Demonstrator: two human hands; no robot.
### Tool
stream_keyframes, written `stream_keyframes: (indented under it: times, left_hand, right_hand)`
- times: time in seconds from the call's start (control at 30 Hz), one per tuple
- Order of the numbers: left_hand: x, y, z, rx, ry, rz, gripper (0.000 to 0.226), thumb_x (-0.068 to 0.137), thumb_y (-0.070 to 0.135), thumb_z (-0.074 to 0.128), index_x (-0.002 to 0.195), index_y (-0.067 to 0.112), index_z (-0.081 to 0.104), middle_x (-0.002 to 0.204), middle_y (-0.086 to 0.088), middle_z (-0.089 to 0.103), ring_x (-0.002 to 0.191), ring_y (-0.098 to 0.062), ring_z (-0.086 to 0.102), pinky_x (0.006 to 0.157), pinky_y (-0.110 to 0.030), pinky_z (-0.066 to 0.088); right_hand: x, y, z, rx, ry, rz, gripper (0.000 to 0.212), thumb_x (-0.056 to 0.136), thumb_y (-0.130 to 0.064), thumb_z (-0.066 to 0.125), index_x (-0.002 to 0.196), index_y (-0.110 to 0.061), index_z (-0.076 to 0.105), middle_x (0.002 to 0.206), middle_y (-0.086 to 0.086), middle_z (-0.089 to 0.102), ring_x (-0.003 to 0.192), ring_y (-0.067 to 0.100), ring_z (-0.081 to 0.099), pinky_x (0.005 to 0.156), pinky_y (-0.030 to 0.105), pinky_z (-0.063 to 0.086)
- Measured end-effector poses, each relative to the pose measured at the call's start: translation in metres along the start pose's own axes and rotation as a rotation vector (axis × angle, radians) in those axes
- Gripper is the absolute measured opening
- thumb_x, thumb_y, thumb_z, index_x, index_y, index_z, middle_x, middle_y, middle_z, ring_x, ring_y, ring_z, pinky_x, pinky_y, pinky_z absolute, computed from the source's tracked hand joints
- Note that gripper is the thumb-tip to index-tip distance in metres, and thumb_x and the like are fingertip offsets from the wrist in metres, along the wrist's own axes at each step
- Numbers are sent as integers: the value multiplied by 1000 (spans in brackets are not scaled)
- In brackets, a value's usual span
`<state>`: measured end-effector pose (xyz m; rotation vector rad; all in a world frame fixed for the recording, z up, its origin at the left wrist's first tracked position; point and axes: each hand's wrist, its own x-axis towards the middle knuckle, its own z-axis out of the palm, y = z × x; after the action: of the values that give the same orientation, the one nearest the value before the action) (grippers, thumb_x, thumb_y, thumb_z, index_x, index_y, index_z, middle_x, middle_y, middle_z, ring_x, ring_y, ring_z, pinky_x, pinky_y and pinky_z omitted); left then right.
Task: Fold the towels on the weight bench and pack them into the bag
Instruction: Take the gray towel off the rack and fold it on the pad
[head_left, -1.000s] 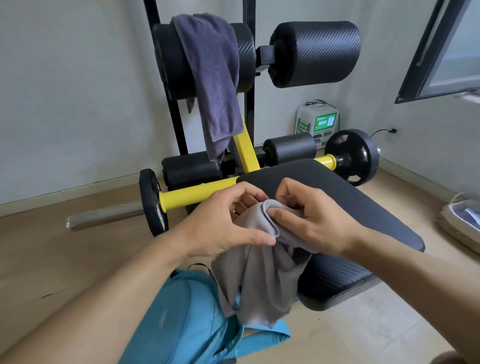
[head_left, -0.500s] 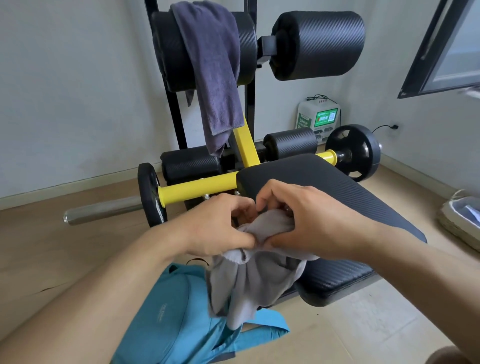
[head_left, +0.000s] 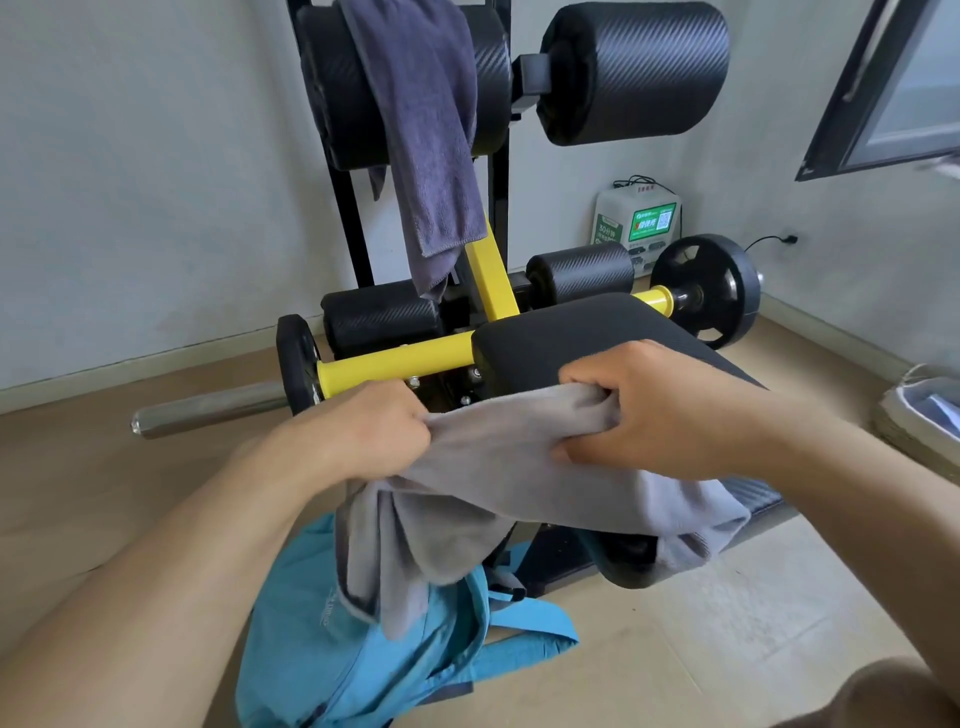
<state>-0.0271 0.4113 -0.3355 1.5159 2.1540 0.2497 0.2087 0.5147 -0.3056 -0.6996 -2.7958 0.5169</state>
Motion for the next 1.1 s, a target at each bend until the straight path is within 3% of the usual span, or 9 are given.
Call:
stream_keyframes:
  times: [0.07, 0.17, 0.3, 0.5, 0.6, 0.73, 0.83, 0.93, 1.1]
  left_hand:
    - [-7, 8, 1, -62, -45, 164, 34, 71, 21, 53, 88, 49, 62, 101, 22, 66, 98, -5, 61, 86, -36, 52]
    - [-16, 24, 4, -391, -252, 375, 33, 86, 23, 66, 119, 24, 69, 121, 8, 72, 116, -11, 65, 103, -34, 49]
    - [-11, 32, 18, -619, -125, 361, 67, 74, 60, 72, 109, 3, 68, 107, -19, 72, 98, -24, 69, 100, -49, 51]
    - [-5, 37, 21, -753, 133, 425, 48, 83, 51, 75, 78, 6, 59, 67, -21, 52, 67, -22, 43, 63, -35, 32]
    - [-4, 34, 11, -880, 332, 404, 30, 88, 42, 73, 70, 22, 62, 63, 0, 50, 66, -17, 39, 60, -27, 29]
    - [7, 15, 1, -1013, 652, 253, 33, 87, 51, 64, 67, 27, 56, 77, -5, 42, 79, -19, 37, 75, -38, 29]
    - [15, -2, 0, -1025, 661, 169, 34, 87, 54, 64, 72, 25, 54, 82, -8, 49, 82, -21, 42, 77, -40, 32]
    - [19, -4, 5, -1084, 588, 155, 16, 97, 25, 67, 84, 25, 58, 81, -3, 65, 83, -19, 56, 74, -33, 43]
    - [10, 13, 11, -1043, 400, 359, 34, 91, -8, 64, 79, 24, 65, 87, 4, 73, 85, -10, 68, 76, -19, 52]
  right_hand:
    - [0, -5, 3, 95, 88, -35, 29, 76, -18, 79, 68, -20, 50, 68, 0, 51, 60, 8, 39, 54, 19, 35]
    - [4, -8, 9, 182, 174, -87, 28, 73, -8, 78, 77, -27, 57, 75, -10, 61, 67, 7, 53, 57, 14, 39]
    - [8, -8, 13, 327, 219, -71, 38, 71, -10, 82, 97, -30, 61, 90, -15, 63, 79, 4, 59, 65, 12, 44]
    - [14, 5, 20, 387, 89, 72, 66, 63, -21, 93, 117, -37, 58, 106, -16, 65, 94, -3, 63, 78, 17, 52]
    - [15, 19, 15, 236, 31, 225, 44, 65, -42, 91, 99, -39, 62, 91, -20, 68, 81, -5, 62, 65, 14, 47]
    - [10, 33, 10, 246, 23, 327, 27, 70, -49, 85, 74, -28, 69, 73, -10, 68, 61, 1, 55, 52, 13, 40]
    - [9, 35, 7, 346, 127, 399, 29, 73, -46, 85, 79, -21, 71, 77, -4, 69, 67, 8, 57, 53, 18, 42]
    - [9, 35, 1, 300, 158, 431, 32, 70, -53, 84, 80, -26, 72, 77, -8, 68, 73, 10, 59, 60, 24, 43]
    - [4, 29, 2, 333, -102, 328, 62, 56, -75, 72, 105, -37, 72, 95, -16, 75, 91, 1, 70, 88, 28, 57]
